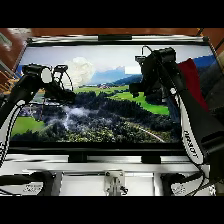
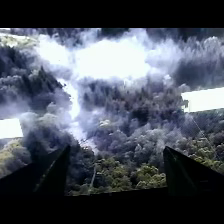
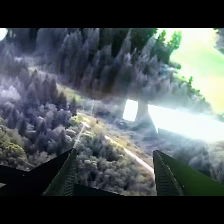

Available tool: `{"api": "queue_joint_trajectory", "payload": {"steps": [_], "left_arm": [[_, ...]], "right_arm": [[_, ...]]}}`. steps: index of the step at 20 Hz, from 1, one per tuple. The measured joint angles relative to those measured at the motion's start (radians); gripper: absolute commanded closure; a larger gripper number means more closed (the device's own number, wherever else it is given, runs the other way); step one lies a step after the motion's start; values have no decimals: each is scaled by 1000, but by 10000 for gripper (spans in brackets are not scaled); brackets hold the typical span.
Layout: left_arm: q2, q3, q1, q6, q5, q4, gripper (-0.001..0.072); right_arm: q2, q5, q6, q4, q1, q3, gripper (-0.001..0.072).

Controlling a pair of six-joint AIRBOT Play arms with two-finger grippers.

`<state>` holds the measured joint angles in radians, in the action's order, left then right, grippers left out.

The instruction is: Fold the shirts.

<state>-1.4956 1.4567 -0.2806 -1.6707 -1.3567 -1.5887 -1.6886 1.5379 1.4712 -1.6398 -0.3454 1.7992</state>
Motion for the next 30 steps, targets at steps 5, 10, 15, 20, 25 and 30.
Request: {"api": "queue_joint_trajectory", "payload": {"steps": [5,10,15,20,25,30], "left_arm": [[0,0,0,0,0,0,53],[0,0,0,0,0,0,53],[0,0,0,0,1,0,54],[-4,0,0,-2,54,0,54],[-17,11,8,-3,244,-10,45],[-200,232,105,-40,376,-42,-4]], "right_arm": [[0,-1,0,-1,0,0,128],[0,-28,0,-3,0,0,128],[0,-45,-14,-8,0,0,128],[0,-31,-20,-8,0,0,128],[0,-37,-22,-10,0,0,128],[0,-63,-50,-26,-1,0,128]]}}
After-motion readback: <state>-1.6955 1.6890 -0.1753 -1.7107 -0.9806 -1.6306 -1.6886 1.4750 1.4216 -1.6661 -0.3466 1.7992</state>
